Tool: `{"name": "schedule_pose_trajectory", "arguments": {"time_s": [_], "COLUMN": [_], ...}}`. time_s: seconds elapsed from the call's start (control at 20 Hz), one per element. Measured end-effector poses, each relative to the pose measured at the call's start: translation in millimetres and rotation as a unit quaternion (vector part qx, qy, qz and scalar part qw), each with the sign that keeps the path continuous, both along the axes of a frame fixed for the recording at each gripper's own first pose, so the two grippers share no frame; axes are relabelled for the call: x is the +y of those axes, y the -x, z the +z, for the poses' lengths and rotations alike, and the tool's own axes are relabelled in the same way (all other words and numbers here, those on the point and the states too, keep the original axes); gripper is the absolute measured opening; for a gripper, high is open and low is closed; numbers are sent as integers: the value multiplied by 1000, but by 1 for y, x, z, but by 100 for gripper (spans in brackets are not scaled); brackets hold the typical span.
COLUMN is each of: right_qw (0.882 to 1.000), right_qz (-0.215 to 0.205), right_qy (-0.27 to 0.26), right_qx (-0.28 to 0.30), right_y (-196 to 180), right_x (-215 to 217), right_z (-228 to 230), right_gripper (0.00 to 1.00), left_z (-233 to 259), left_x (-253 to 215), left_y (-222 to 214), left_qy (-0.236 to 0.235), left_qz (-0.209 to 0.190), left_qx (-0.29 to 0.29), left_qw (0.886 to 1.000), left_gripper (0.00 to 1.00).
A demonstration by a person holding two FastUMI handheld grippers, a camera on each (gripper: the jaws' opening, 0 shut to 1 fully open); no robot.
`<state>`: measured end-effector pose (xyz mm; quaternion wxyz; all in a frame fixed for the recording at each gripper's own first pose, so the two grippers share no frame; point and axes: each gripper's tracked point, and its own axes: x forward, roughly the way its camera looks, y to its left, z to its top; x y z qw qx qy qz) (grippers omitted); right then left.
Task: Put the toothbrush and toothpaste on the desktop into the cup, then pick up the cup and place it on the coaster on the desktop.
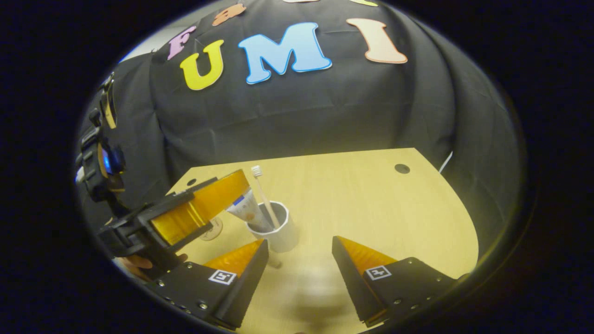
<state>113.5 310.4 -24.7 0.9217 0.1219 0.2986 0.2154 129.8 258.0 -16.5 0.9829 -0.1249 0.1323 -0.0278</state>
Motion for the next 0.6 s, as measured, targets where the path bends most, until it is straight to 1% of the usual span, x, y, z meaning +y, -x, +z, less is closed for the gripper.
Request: {"name": "schedule_pose_trajectory", "arguments": {"time_s": [0.05, 0.1, 0.15, 0.2, 0.25, 0.4, 0.6], "right_qw": [1000, 1000, 1000, 1000, 1000, 999, 996], "right_qz": [4, 8, 10, 13, 16, 30, 39], "right_qy": [0, 1, 5, 9, 12, 23, 44], "right_qx": [4, 9, 12, 12, 14, 34, 72], "right_y": [-1, -1, -2, -3, -4, -5, -9], "right_x": [7, 13, 18, 23, 29, 45, 62], "right_z": [0, 0, 0, 0, -2, -11, -26], "right_gripper": [85, 85, 85, 86, 86, 85, 86], "left_z": [7, 12, 17, 21, 23, 28, 30], "left_x": [6, 12, 19, 26, 33, 53, 79], "left_y": [4, 8, 11, 15, 19, 33, 51], "left_qy": [-4, -9, -13, -15, -16, -23, -30], "left_qz": [1, 5, 9, 13, 17, 29, 44], "left_qx": [-4, -6, -10, -13, -13, -12, -9], "left_qw": [1000, 1000, 1000, 1000, 1000, 999, 999], "left_gripper": [92, 96, 96, 92, 96, 96, 96]}}
